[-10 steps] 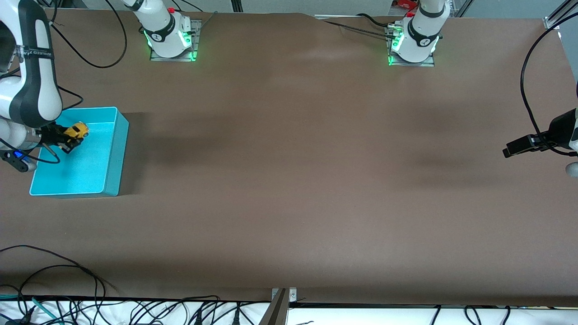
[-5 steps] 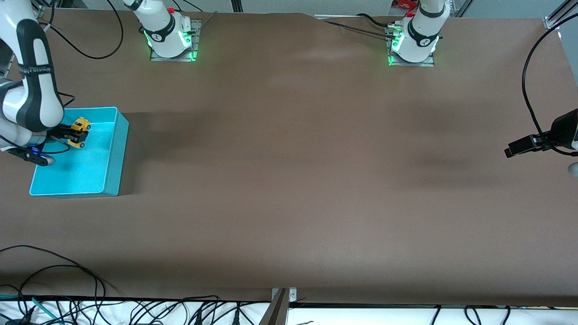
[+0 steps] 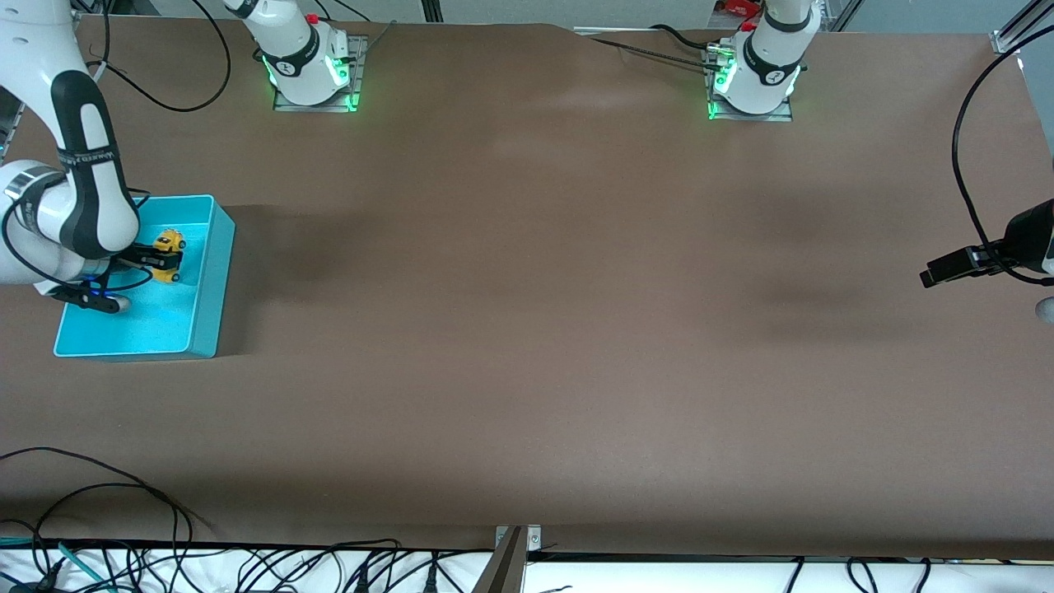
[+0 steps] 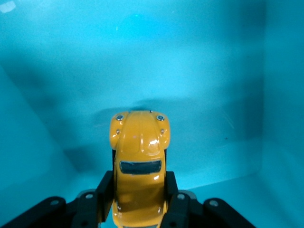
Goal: Wind up and store yellow beetle car
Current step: 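Move the car over the cyan box and open the right gripper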
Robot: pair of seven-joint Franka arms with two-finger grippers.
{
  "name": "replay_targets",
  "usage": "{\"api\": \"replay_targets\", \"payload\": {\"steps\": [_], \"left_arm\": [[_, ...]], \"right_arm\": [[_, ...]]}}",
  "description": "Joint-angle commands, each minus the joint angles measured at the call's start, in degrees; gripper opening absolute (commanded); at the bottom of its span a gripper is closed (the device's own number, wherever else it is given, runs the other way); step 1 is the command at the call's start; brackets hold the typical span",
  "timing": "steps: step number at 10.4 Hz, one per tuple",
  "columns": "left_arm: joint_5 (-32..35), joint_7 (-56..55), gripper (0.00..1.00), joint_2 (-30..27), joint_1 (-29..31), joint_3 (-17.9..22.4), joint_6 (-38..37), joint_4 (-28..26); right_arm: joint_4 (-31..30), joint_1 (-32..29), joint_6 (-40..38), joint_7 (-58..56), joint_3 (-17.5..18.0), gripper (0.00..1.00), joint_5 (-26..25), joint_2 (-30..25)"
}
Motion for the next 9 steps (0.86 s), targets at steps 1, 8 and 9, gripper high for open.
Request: {"api": "replay_targets", "payload": {"steps": [1, 8, 9], "left_arm": [[-0.4, 1.2, 1.00, 0.2, 0.3, -0.1, -0.9, 0.5], [-4.0, 1.3, 0.99, 0.4, 2.1, -0.2, -0.3, 0.5], [-3.9, 1.3, 0.99, 0.3, 2.1, -0.2, -0.3, 0.5]], "right_arm": [[0.5, -0.1, -0.1, -2.0, 0.2, 0.91, 1.1, 0.5], [20.4, 0.1, -24.5, -1.6, 0.1, 1.00, -1.5, -0.9], [23.3, 0.1, -27.0, -1.7, 0.1, 1.00, -1.4, -1.6]]}}
